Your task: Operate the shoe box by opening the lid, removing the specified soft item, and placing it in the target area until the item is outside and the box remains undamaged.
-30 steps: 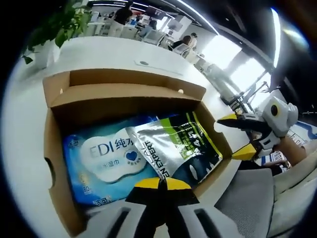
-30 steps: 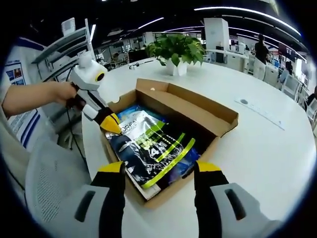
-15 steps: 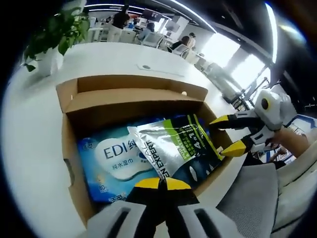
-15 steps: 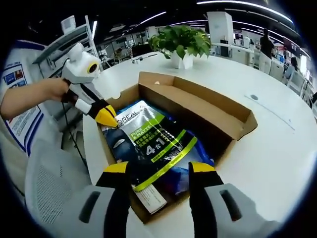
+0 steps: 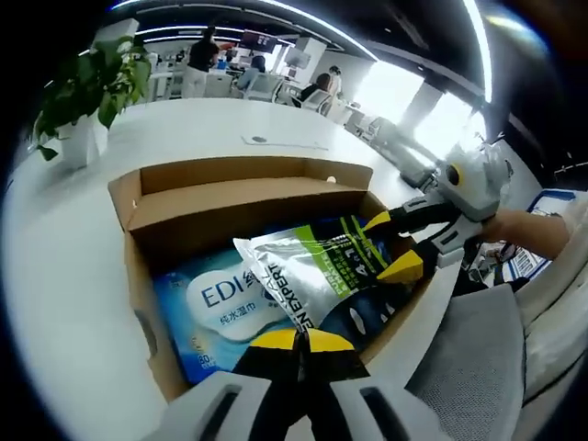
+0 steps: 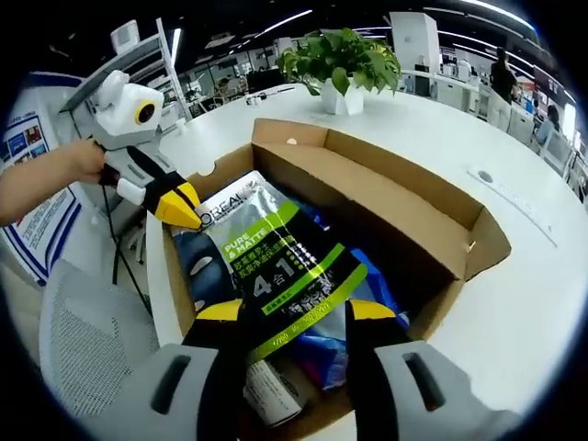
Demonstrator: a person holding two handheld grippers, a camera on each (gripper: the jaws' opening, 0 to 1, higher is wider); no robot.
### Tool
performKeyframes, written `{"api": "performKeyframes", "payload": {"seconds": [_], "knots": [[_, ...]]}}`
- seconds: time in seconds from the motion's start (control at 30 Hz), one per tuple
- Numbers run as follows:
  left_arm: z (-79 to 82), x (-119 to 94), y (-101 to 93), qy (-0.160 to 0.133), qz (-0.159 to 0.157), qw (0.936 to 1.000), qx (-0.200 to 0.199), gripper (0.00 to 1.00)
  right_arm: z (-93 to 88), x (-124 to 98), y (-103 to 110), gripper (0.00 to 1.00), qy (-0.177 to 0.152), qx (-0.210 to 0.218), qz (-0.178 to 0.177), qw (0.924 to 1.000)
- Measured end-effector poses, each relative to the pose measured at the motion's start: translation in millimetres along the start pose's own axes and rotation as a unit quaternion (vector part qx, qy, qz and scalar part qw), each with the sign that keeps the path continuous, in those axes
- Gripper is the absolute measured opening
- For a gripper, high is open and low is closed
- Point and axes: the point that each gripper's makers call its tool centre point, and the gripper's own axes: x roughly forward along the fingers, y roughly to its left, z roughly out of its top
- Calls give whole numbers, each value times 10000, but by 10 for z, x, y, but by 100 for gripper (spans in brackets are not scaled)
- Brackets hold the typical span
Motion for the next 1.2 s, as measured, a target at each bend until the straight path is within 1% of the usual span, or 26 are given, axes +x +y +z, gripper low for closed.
{"api": "performKeyframes", "payload": {"seconds": [0.07, 0.13, 0.2, 0.3, 0.43, 0.57, 0.7, 0.8, 0.83, 0.9, 0.93, 0.97, 1.03, 1.2], "knots": [[1, -6, -2, -33, -22, 10000, 45, 0, -5, 18, 12, 37, 17, 84, 38, 10000], [-9, -8, -6, -44, -34, 9999, 128, 1, -11, 33, -13, 36, 29, 137, -14, 9999], [-19, -6, 2, -35, -27, 9999, 124, 1, 4, 29, -31, 35, -3, 247, -29, 9997], [-16, -7, 1, -86, -34, 9999, 145, 0, 18, 17, -31, 31, -36, 263, -20, 9996], [-16, -1, -5, -78, -9, 9998, 202, 0, 43, -13, -38, 29, -105, 322, -19, 9994], [-23, -1, 9, -51, 49, 9997, 249, 0, 65, -53, -40, 23, -181, 425, -25, 9989], [-38, -7, 14, -50, 83, 9997, 237, 0, 102, -94, -20, 20, -307, 354, -45, 9989], [-56, -6, 14, -33, 107, 9997, 211, 0, 150, -127, -13, 17, -436, 387, -43, 9983], [-58, -5, 10, -34, 104, 9997, 208, 0, 157, -132, -16, 14, -453, 355, -60, 9983], [-42, -3, -15, -84, 61, 9998, 163, 0, 204, -145, -25, 6, -561, 85, -109, 9983], [-34, -1, -21, -90, 55, 9999, 129, 0, 228, -162, -52, 2, -595, -69, -235, 9979], [-29, 2, -26, -88, 67, 9998, 145, 0, 234, -167, -45, 2, -603, -110, -254, 9978], [-10, 9, -35, -102, 73, 9998, 170, 0, 231, -160, -26, 2, -596, -25, -203, 9980], [10, 12, -55, -101, 66, 9997, 197, 0, 203, -192, -30, 2, -573, 14, -230, 9981]]}}
